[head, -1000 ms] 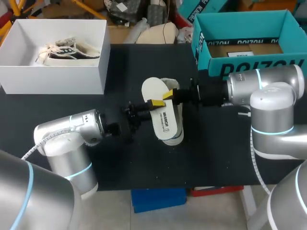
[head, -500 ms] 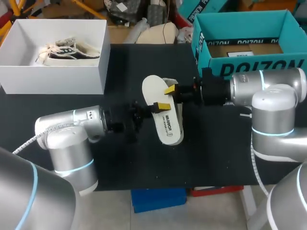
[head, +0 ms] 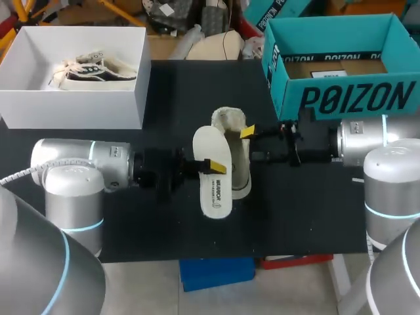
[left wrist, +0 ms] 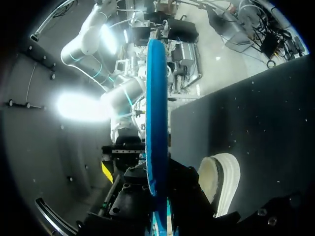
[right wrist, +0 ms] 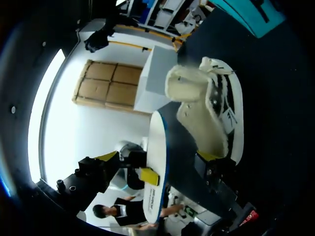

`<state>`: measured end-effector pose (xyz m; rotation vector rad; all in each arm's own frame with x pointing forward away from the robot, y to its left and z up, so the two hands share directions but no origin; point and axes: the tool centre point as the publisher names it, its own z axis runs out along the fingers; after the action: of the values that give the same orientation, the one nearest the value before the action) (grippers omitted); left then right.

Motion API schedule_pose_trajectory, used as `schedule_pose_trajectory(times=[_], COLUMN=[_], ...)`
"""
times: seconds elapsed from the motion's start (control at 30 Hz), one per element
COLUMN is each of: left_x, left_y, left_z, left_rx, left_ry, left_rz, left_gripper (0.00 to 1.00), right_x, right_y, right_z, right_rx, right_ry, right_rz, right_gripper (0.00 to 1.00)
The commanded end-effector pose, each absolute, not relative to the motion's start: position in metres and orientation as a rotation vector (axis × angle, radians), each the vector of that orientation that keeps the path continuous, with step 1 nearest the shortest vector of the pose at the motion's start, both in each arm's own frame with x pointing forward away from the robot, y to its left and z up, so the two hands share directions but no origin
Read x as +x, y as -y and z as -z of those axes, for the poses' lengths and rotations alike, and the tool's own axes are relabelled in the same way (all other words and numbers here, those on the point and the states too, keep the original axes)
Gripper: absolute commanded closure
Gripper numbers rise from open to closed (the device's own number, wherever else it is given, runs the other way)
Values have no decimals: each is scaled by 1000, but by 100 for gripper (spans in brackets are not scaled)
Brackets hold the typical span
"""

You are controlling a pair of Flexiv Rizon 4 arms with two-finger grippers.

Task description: Take the shoe out of the shoebox, open the shoe tongue, remove and reinsert the insole, then place the shoe into the shoebox

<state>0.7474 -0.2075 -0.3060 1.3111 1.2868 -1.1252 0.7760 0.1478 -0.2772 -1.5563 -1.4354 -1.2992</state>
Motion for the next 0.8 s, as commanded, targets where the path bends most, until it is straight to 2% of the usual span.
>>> schedule_pose_trajectory(times=[0.03, 0.43, 0.8], left_x=[749, 749, 723], left_y=[200, 200, 185], left_z=[305, 305, 320], left_rx=[1475, 1475, 1583], left_ry=[-1321, -1321, -1459], left_rz=[1121, 1121, 1317], left_gripper=[100, 100, 100], right_x=[759, 759, 730], right_y=[-131, -131, -94], right_z=[264, 264, 261], right_rx=[-1594, -1594, -1720], right_ry=[1429, 1429, 1610], right_rz=[1318, 1318, 1176], right_gripper=[0, 0, 0])
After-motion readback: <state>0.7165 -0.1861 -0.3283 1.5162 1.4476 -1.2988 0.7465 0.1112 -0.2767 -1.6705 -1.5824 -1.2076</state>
